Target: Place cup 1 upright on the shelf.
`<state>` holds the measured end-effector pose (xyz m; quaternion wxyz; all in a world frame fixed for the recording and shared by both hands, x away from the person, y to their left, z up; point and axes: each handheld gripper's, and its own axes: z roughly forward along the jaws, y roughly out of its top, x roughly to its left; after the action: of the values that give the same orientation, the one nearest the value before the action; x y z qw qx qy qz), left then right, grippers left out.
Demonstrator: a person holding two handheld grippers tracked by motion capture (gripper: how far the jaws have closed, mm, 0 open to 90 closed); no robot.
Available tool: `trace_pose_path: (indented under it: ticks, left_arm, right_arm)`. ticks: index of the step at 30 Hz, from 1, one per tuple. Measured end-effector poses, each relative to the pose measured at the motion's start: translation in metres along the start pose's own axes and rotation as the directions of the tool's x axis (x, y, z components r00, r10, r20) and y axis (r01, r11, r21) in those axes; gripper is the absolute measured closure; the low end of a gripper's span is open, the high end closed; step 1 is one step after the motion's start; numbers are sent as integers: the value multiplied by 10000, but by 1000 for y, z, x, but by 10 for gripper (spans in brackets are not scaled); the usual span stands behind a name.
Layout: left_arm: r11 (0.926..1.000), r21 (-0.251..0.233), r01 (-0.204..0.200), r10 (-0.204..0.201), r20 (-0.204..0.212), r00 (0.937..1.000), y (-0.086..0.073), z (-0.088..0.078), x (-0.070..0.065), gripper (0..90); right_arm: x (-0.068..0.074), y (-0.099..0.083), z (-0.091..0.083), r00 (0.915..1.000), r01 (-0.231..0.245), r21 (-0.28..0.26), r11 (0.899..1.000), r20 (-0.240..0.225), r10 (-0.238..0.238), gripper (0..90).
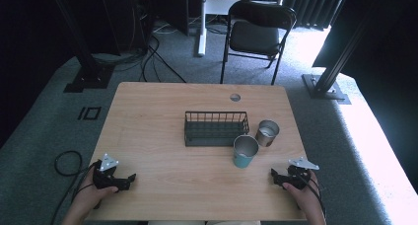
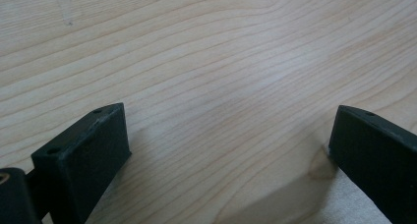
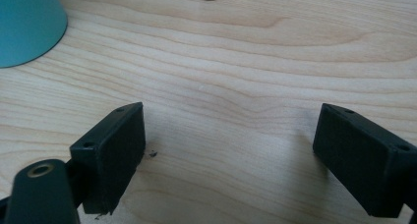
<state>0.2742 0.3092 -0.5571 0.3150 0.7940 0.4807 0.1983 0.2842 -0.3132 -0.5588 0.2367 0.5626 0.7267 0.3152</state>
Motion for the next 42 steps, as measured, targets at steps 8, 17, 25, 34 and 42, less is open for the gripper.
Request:
trace_pose_path:
  ticks: [8,17,25,34,42]
  left_arm:
    - [9989,-62,-473,475,211,9987,2,1,-7,25]
    - [9940,-76,-1088,1090,436,9931,11,5,-19,25]
    - [9876,-7,-1573,1569,752,9847,19,10,-30,25]
    - [9801,-109,-1980,1980,1068,9744,31,13,-44,25]
    - [9687,-178,-2475,2473,1507,9572,44,20,-62,24]
  right_arm:
    - [0,0,0,10000,-1,3,10000,0,1,120]
    - [0,0,0,10000,-2,3,10000,-1,2,120]
    - [0,0,0,10000,-1,4,10000,0,1,120]
    - [0,0,0,10000,1,6,10000,0,-1,120]
    - [0,0,0,10000,-1,6,10000,1,1,120]
